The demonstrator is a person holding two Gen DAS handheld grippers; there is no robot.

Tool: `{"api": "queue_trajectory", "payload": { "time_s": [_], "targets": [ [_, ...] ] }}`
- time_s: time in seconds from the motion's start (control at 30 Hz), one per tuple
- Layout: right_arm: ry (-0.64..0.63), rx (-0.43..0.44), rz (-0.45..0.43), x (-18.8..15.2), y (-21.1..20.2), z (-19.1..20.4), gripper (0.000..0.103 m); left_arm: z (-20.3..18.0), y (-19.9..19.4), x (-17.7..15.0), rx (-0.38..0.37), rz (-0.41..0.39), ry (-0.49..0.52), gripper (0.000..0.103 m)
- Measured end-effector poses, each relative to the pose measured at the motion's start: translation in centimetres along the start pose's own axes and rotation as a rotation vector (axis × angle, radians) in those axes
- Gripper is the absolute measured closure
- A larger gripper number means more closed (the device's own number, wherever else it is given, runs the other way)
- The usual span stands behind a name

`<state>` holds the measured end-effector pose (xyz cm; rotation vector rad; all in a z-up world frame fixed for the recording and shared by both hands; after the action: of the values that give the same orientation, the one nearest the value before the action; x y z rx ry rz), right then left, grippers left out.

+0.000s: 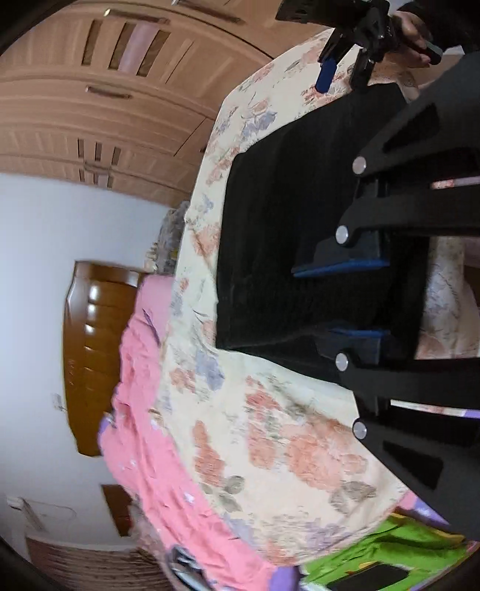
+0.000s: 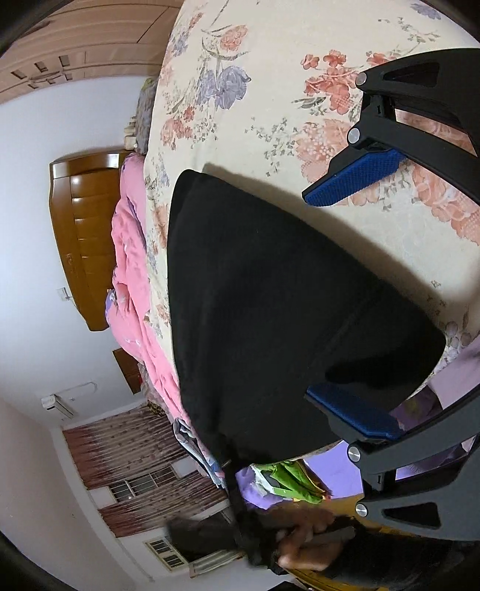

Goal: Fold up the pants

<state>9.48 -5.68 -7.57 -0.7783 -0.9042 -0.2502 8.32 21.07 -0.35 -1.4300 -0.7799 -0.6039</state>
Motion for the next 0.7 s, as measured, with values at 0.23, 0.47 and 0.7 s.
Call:
{"api": "queue_trajectory", "payload": {
  "time_s": [0.23,0.47,0.7],
  "targets": [
    [-0.021,-0.021,0.005,0.3,0.4,0.1,0.009,1.9,3.6,-1.9,-0.029,0.053,-0.071,0.068],
    [-0.196,0.004,0.038,0.4,2.0,4.7,0.009,1.4,3.6,-2.4,0.012,0.035,-0.072,0.068],
    [-0.478,-0.187,0.251,-3.6,7.0,6.5,0.004,2.3,4.3,-2.7,-0.015,0.035,-0.115,0.064]
  ]
}}
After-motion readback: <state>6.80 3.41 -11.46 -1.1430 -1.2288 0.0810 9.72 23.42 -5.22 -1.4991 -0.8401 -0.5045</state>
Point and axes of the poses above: each gripper's, at about its wrist camera, not at the fingertips, and y roughly the way its jaws point, z to its left, x to its top, the point moved 1 cm from there along y, roughly the way its jaws point, and after that the axes turned 11 degrees about x, right-handed, at the moved point
